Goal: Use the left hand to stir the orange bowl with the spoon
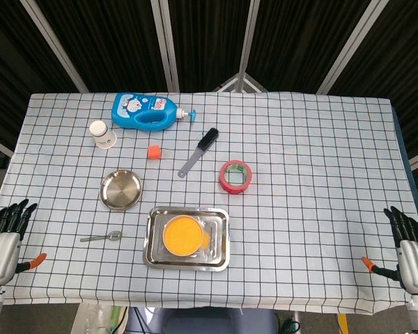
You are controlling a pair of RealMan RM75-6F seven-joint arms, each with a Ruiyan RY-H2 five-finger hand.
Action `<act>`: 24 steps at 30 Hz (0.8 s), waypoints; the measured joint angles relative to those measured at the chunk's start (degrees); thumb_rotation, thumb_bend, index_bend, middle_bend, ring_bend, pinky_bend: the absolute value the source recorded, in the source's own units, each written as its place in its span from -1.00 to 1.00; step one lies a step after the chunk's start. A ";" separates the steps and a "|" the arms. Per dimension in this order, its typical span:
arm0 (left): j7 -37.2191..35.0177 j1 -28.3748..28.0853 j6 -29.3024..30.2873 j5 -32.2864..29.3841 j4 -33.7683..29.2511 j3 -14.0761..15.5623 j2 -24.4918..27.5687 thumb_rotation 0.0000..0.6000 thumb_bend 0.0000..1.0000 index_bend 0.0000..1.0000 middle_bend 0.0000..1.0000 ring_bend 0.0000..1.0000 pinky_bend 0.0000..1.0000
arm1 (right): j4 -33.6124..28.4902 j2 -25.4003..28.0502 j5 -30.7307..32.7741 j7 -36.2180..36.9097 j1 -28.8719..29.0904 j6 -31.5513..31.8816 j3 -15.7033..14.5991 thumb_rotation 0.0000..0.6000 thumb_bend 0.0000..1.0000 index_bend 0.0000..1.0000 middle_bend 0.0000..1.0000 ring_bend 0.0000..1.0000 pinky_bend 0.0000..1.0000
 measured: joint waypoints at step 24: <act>4.12 -4.65 -9.34 -9.04 -1.69 -1.93 -1.97 1.00 -0.56 -0.31 -1.00 -1.00 -0.95 | -0.36 0.01 -0.15 0.03 0.00 -0.33 -0.34 1.00 -0.60 -1.00 -1.00 -1.00 -1.00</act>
